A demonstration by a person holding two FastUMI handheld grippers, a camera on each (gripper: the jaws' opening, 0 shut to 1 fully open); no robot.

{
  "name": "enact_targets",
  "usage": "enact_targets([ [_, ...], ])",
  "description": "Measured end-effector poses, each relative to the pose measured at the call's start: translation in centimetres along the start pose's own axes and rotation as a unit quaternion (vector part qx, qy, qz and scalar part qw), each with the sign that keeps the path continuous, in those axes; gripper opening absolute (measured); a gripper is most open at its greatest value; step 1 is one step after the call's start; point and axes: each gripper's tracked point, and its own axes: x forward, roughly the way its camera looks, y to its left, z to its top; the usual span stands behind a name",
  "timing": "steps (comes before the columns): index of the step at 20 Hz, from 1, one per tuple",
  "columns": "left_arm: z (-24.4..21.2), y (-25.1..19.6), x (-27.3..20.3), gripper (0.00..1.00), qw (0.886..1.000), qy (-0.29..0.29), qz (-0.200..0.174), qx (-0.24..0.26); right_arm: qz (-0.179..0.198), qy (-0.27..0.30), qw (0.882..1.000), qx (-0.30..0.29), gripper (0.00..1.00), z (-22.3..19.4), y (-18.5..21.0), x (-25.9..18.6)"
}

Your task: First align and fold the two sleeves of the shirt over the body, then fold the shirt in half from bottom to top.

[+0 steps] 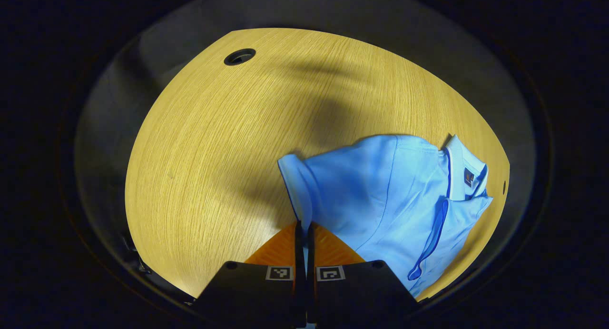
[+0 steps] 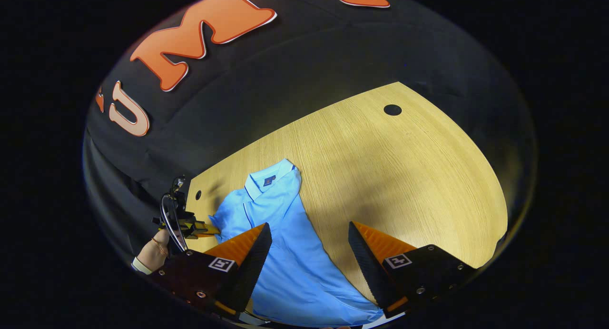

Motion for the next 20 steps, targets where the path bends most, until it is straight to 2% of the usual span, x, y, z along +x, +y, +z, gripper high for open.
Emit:
enact_targets([
  [4, 0.1, -0.7, -1.5, 0.04, 1.0, -0.01, -0.018, -0.002, -0.003, -0.008, 1.0, -0.009, 0.98, 0.1, -0.3, -0.4],
  [8, 1.2, -2.1, -4.8, 0.04, 0.998, -0.046, -0.029, 0.039, -0.003, -0.01, 1.0, -0.009, 0.99, 0.3, -0.8, -0.7],
  [12, 1.1, -7.1, -8.1, 0.04, 0.993, -0.064, -0.072, 0.063, -0.008, -0.016, 1.0, -0.011, 0.98, 0.4, -1.6, -1.6],
  [16, 0.6, -12.4, -10.2, 0.04, 0.986, -0.084, -0.087, 0.117, -0.011, -0.019, 1.0, -0.01, 0.99, 0.3, -2.9, -2.2],
  [20, -1.5, -18.1, -10.3, 0.04, 0.98, -0.072, -0.11, 0.149, -0.017, -0.016, 1.0, -0.002, 0.99, 0.0, -4.8, -2.6],
])
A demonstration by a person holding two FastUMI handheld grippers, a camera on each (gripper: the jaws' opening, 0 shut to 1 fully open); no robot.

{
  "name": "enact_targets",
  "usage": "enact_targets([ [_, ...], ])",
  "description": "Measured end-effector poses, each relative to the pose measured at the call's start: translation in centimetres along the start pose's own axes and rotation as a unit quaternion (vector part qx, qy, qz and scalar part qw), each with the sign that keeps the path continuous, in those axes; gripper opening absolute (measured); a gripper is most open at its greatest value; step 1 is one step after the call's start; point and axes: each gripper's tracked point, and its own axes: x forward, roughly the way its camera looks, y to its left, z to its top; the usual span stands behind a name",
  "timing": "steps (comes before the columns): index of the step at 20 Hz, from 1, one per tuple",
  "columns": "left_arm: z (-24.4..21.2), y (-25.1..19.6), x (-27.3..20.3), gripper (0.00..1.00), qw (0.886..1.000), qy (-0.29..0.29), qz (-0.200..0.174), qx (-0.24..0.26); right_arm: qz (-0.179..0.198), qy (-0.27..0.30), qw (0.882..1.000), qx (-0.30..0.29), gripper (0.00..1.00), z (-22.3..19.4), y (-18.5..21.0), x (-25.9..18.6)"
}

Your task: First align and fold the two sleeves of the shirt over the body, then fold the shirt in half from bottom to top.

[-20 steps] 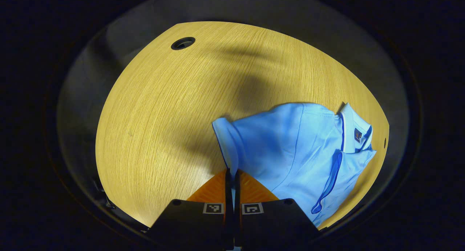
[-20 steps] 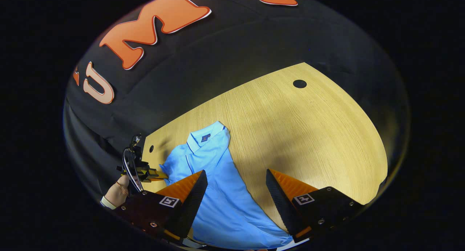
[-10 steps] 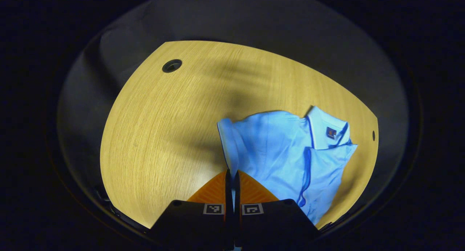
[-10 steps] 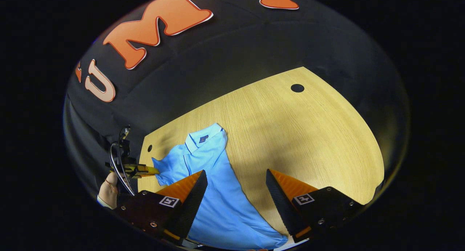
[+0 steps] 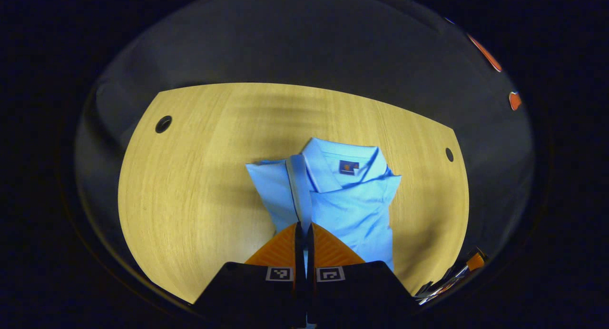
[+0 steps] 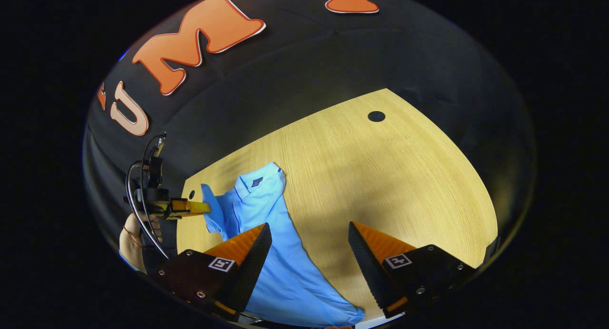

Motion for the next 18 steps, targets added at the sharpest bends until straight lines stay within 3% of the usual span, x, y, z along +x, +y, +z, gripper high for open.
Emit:
enact_targets([
  [7, -2.5, -7.9, 2.4, 0.04, 0.998, 0.026, -0.026, 0.041, -0.016, 0.006, 1.0, 0.021, 0.99, -0.9, -3.7, -0.4],
  [14, -4.2, -11.0, 4.2, 0.04, 0.997, 0.03, -0.023, 0.063, -0.031, 0.017, 0.999, 0.03, 0.99, -2.0, -5.6, -0.4],
  [18, -5.2, -11.2, 4.7, 0.19, 0.998, 0.028, -0.042, 0.043, -0.032, 0.024, 0.999, 0.018, 0.99, -2.5, -5.2, -0.2],
])
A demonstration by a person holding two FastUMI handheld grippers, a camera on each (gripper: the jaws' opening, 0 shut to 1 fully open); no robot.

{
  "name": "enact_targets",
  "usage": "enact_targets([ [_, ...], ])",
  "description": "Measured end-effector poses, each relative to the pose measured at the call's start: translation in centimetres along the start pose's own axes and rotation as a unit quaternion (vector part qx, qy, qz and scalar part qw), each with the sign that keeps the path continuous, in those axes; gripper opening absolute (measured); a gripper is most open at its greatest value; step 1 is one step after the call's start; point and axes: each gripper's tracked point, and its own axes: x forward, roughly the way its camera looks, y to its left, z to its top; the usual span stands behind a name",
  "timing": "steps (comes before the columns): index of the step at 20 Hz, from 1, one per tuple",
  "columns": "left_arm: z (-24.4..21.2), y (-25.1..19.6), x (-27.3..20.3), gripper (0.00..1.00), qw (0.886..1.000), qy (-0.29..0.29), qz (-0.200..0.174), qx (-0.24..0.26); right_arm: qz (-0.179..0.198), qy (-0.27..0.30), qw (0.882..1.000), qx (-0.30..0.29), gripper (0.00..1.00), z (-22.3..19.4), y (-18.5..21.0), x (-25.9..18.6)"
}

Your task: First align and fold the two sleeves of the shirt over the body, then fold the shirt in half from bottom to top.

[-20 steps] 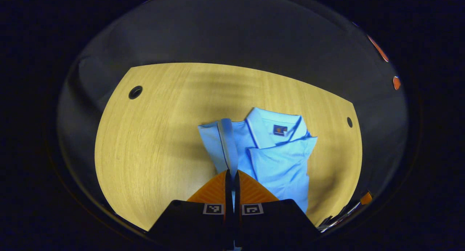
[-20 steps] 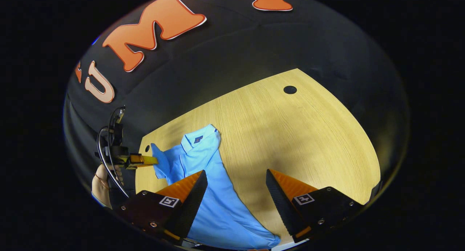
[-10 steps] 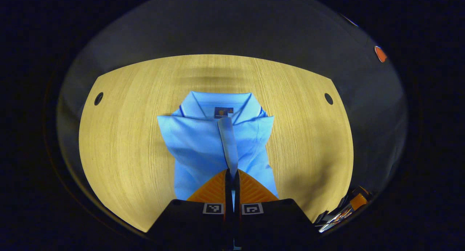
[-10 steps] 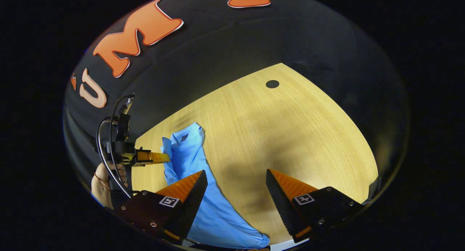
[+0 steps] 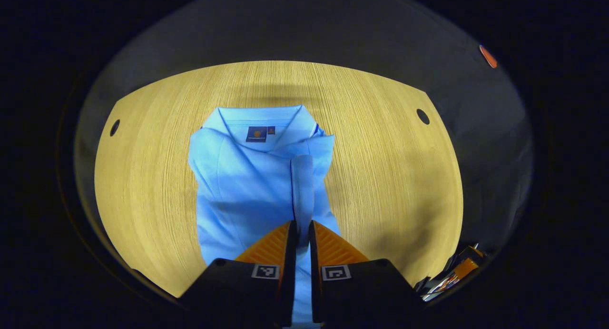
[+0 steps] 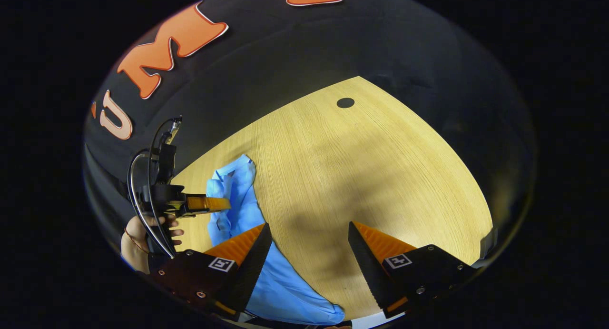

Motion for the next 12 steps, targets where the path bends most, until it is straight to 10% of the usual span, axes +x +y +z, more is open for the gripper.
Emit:
enact_targets([
  [2, -0.6, 0.2, -0.5, 0.3, 1.0, -0.003, -0.005, -0.015, 0.004, 0.006, 1.0, -0.006, 0.99, -0.3, 0.6, 0.2],
  [5, -0.9, 1.1, -2.3, 1.0, 1.0, -0.027, -0.006, -0.011, 0.007, 0.017, 1.0, -0.02, 0.99, -1.1, 1.6, 0.6],
  [12, -6.7, 6.5, -7.6, 1.0, 0.998, -0.051, 0.027, 0.01, 0.006, 0.052, 0.994, -0.091, 0.99, -4.8, 4.0, 2.3],
])
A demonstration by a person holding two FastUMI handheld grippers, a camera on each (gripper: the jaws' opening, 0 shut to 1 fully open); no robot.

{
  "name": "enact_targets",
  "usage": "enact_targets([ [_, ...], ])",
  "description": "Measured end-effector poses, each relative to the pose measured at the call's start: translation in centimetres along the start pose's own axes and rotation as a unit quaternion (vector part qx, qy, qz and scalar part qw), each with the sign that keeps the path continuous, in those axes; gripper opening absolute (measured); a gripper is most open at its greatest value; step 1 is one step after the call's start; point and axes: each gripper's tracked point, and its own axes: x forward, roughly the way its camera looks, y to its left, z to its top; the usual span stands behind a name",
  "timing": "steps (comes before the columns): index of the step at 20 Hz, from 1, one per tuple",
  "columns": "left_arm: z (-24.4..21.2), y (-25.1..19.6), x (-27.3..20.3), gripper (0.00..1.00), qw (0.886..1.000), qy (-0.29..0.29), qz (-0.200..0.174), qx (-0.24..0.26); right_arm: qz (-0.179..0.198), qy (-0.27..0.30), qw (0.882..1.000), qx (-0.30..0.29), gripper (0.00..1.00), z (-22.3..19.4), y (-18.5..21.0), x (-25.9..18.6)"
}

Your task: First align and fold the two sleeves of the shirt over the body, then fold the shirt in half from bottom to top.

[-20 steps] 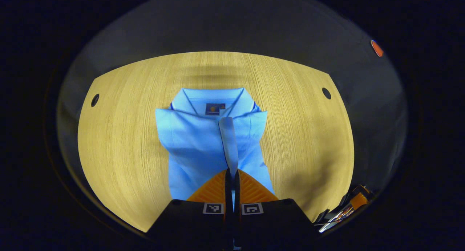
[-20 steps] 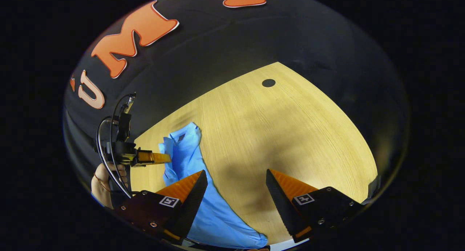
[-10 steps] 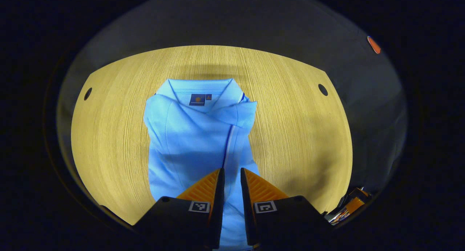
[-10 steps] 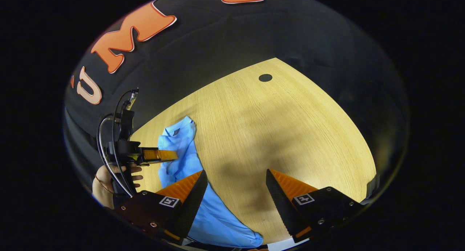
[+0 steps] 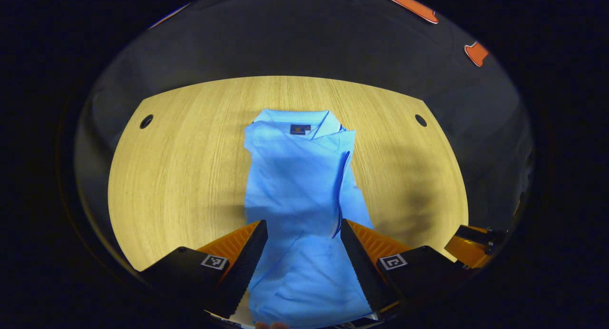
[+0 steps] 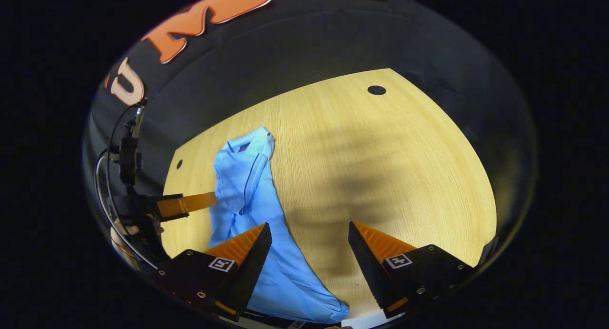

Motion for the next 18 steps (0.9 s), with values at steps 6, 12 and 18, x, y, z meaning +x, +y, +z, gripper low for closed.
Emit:
enact_targets([
  [6, -8.1, 4.6, -2.2, 1.0, 1.0, 0.012, 0.025, 0.002, -0.026, 0.063, 0.996, -0.056, 0.99, -6.7, 0.3, 1.5],
  [12, -16.9, 6.8, -3.7, 1.0, 0.997, 0.064, 0.041, 0.001, -0.055, 0.126, 0.986, -0.095, 0.99, -14.0, -0.5, 0.6],
  [18, -22.8, 8.4, -5.1, 1.0, 0.993, 0.102, 0.056, -0.004, -0.072, 0.191, 0.973, -0.106, 0.99, -20.4, -1.3, -0.8],
])
